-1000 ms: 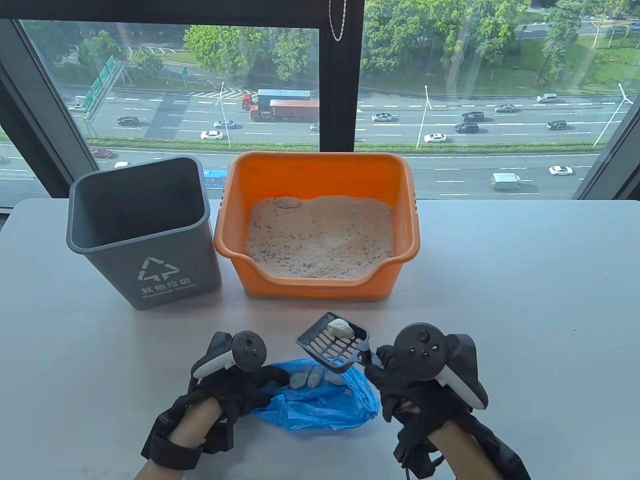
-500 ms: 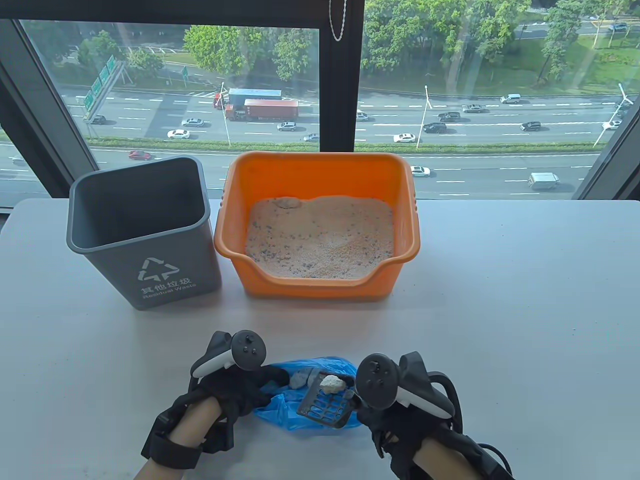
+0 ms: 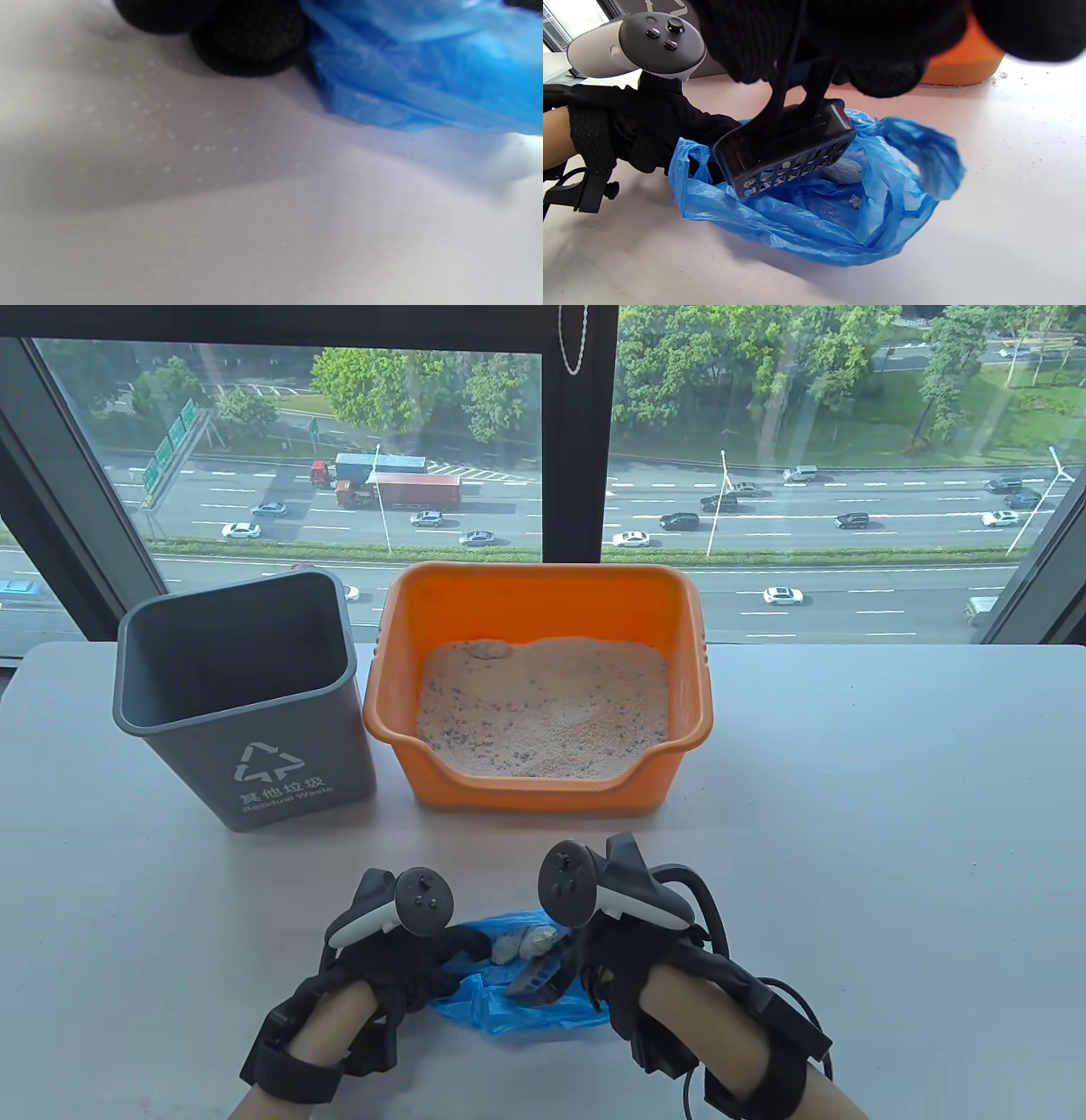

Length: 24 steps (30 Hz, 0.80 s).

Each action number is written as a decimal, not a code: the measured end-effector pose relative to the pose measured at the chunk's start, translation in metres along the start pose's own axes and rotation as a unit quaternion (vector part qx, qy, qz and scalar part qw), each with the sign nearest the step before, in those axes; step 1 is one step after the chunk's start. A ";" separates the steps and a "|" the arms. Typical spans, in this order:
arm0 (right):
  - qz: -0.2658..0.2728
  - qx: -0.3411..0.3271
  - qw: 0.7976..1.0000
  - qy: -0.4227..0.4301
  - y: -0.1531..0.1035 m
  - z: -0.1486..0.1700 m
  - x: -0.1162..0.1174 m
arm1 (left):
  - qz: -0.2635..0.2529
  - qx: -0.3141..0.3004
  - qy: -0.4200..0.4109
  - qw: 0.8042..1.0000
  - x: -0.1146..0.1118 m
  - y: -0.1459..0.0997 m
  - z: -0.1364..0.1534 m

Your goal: Scoop cat litter

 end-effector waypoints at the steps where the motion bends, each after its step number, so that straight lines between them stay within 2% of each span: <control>1: 0.001 0.002 1.000 0.003 -0.001 0.002 -0.001 | 0.000 0.000 0.000 1.000 0.000 0.000 0.000; 4: 0.010 0.006 1.000 0.013 -0.010 0.011 -0.005 | 0.001 -0.001 -0.001 1.000 0.000 0.000 0.000; 10: 0.054 -0.016 0.993 0.101 -0.037 0.028 -0.027 | 0.001 0.000 0.002 1.000 -0.001 0.000 -0.001; 15: 0.107 -0.033 0.982 0.155 -0.040 0.038 -0.049 | 0.000 -0.001 0.000 1.000 -0.001 0.000 -0.001; 18: 0.127 -0.024 0.977 0.167 -0.025 0.042 -0.059 | 0.000 -0.001 0.000 1.000 -0.001 0.000 -0.001; 24: 0.144 0.024 0.965 0.219 0.045 0.046 -0.074 | 0.001 -0.001 0.000 1.000 -0.001 0.000 -0.001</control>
Point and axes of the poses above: the tracker on the back of each hand, its own z axis roughly to the little-finger side, its own y axis roughly from the wrist to the fingertips, x = y × z, the point moved 3 cm from there along y, roughly from the wrist to the fingertips, and after that the axes turned 4 degrees about -x, right-handed, at the moved point
